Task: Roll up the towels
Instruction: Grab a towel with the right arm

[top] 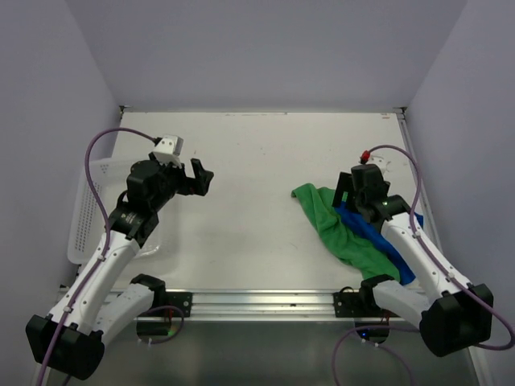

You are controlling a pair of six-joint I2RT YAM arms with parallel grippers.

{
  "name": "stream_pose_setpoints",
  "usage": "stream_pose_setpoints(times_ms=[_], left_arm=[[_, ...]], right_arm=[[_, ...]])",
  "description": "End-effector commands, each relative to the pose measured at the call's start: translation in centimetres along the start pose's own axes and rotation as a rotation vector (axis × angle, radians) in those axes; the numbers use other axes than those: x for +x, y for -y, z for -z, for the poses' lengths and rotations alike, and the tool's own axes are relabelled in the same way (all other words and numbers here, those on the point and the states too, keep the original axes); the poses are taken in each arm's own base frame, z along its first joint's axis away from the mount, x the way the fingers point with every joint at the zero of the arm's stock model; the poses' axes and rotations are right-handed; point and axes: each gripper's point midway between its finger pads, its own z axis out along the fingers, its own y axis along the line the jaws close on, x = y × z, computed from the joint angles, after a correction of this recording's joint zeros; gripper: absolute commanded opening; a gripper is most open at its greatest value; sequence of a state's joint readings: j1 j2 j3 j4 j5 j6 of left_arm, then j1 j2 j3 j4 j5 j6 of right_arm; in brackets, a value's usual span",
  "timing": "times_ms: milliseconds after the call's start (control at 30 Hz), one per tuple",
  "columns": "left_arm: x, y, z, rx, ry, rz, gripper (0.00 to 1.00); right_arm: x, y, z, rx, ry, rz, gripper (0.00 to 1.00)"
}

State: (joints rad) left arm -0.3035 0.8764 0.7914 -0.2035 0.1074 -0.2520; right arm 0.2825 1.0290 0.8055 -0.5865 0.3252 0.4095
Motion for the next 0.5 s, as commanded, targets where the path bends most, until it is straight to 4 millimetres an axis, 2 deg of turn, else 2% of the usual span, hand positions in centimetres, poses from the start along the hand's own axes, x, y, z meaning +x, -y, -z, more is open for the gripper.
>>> stream_pose_setpoints(times_ms=[0,67,133,267,367,467], left_arm=[[-1.3,0.5,0.1,0.015,0.03,0.014,1.0],[-1.2,0.7,0.1,0.022,0.027,0.017,1.0],[-1.1,0.7,0.1,0.023,0.023,0.019,1.0],[-1.1,0.8,0.2,0.029,0.025,0.02,1.0],[-1.2,0.9,0.2,0.033,0.026,0.021,1.0],[-1.1,1.0,0.2,0.038,0.023,0.023,1.0]], right_arm=[[0.6,1.8,-0.7,0.127,-0.019,-0.032,0.88],[1.3,1.7,-1.5,0.137,-0.046,-0.038,0.79],[1.9,1.5,-2.0,0.136,-0.074,-0.044,0.75],[3.2,0.5,-3.4,0.104,-0.136,-0.032,0.7],[4.0,-0.6,-3.8,0.046,-0.162,-0.037,0.7],[4.9,-0.7,-3.8,0.033,-0.186,-0.033,0.68]])
